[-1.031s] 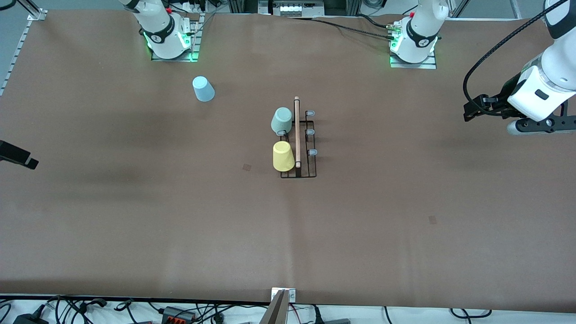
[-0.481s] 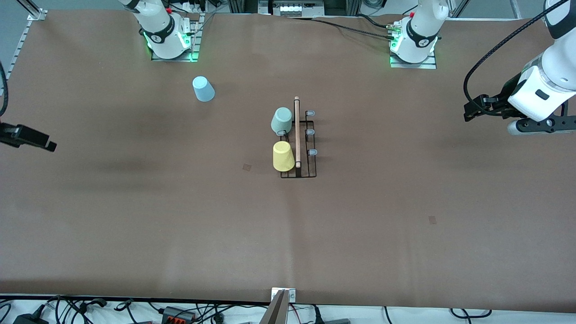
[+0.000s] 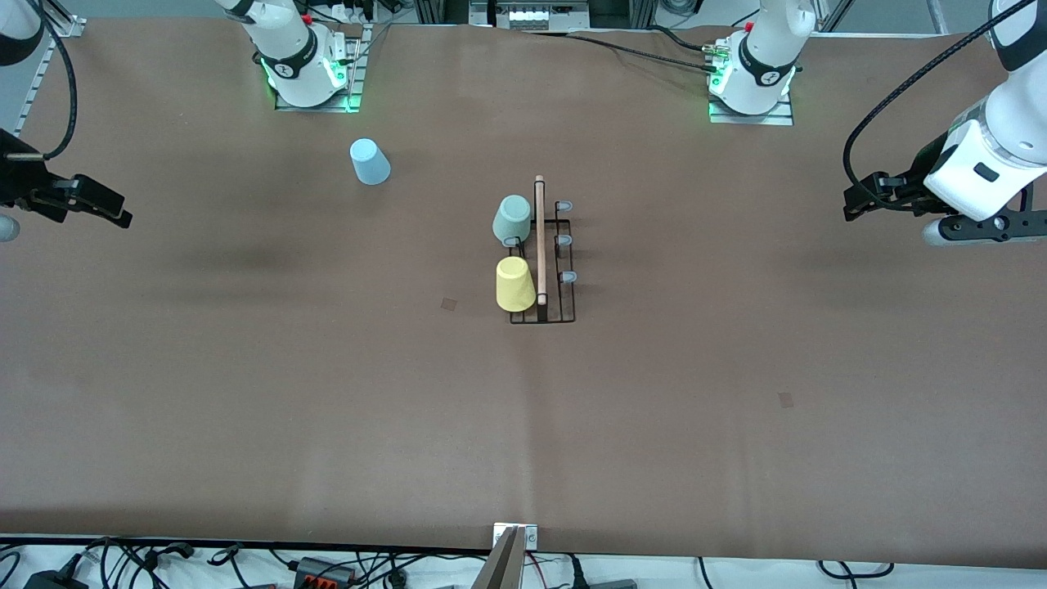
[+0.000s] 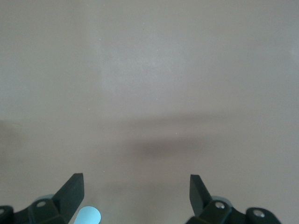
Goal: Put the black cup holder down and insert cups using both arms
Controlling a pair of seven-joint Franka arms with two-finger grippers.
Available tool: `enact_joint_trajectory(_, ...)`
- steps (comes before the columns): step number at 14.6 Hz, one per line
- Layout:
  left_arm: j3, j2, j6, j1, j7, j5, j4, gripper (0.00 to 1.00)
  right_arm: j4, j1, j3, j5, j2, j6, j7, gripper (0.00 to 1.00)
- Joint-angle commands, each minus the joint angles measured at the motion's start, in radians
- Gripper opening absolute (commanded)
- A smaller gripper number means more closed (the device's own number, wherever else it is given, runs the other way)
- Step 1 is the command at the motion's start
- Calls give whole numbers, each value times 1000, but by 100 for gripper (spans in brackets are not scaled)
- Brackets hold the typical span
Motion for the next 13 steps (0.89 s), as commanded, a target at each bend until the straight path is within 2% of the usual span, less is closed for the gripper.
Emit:
enact_joint_trajectory(1,5,7,-19,-3,20,20,20,100,1,9,2,-18,-16,19,-11,100)
enact_joint_trajectory(5,5,7,-19,-3,20,20,20,100,30,19,2,-4,8,19,-10,100)
enact_joint_trajectory(10,5,7,-19,-3,22,20,20,100,46,26,-1,-6,-7,13,-11,100)
enact_joint_trajectory(13,5,7,-19,-3,20,20,20,100,46,26,-4,-9,-15,-57,-13,100)
